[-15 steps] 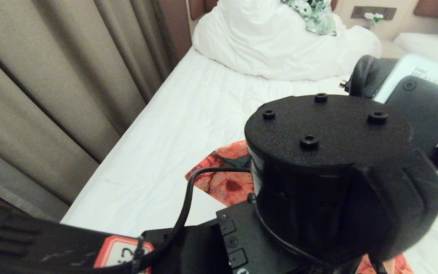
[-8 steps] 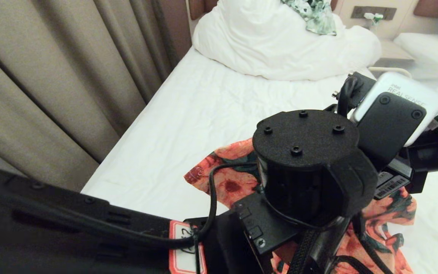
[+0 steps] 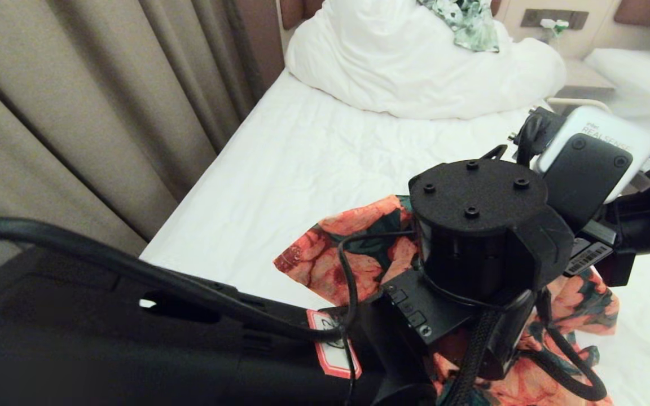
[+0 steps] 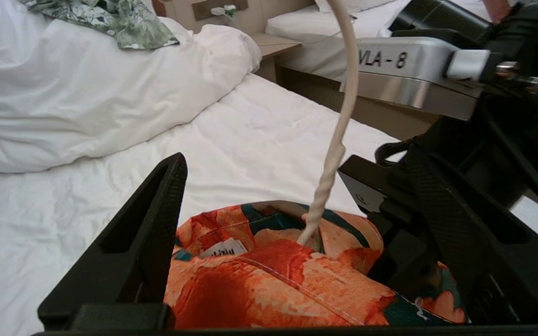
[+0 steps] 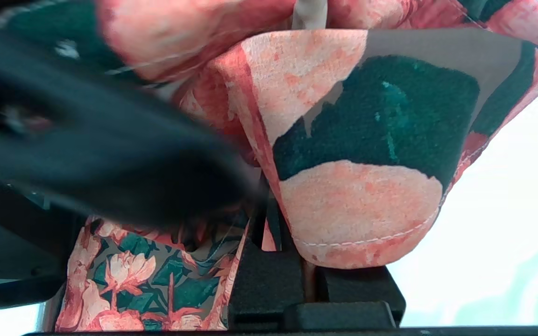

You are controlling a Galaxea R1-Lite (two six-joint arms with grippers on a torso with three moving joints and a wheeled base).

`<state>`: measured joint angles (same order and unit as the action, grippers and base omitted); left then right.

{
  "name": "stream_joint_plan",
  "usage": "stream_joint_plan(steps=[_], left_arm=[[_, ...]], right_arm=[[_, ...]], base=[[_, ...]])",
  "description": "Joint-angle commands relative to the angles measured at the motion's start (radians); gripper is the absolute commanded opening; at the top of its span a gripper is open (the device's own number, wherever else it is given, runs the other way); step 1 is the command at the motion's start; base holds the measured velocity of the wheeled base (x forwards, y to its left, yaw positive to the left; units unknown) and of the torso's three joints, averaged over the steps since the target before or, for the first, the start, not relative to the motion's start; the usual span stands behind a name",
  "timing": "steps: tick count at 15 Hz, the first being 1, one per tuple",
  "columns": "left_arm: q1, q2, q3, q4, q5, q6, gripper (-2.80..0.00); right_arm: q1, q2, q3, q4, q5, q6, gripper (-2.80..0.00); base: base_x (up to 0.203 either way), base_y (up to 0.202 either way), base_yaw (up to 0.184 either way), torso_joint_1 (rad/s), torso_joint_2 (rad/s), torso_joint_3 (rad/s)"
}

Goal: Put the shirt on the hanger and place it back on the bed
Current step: Hook the other side of the shirt onto the hanger, then take the clothes hanger out of the clothes

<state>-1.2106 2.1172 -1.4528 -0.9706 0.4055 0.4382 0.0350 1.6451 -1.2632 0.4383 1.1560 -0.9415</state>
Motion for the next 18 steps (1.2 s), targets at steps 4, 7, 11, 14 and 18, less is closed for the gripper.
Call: stream_joint_plan(steps=[4,7,11,14,18], left_arm=[[0.010,0.029,-0.020,-0.007,0.003,0.004,0.00],[0.010,0.040,-0.036,-0.010,-0.004,0.004,0.00],[0.010,0.055,-0.066,-0.011,-0.004,0.002,-2.80],[0.010,0.055,-0.066,-0.011,-0.004,0.002,-2.80],[0.010,0.052,-0.063,-0.013,-0.002,0.001,-2.80]], right_arm=[[0.000,0.001,-0.001,0.002,0.007,-0.005,-2.80],[-0.001,0.001,-0.001,0.003,0.007,-0.005,-2.80],[-0.003,0.002,-0.004,0.006,0.008,-0.003,-2.80],[-0.006,0.001,-0.004,0.007,0.008,-0.003,-2.80],[-0.003,0.001,-0.009,0.007,0.008,-0.003,-2.80]], base=[[0.000,0.000,0.000,0.000,0.00,0.000],[0.000,0.000,0.000,0.000,0.00,0.000],[0.000,0.000,0.000,0.000,0.00,0.000],[0.000,0.000,0.000,0.000,0.00,0.000],[0.000,0.000,0.000,0.000,0.00,0.000]])
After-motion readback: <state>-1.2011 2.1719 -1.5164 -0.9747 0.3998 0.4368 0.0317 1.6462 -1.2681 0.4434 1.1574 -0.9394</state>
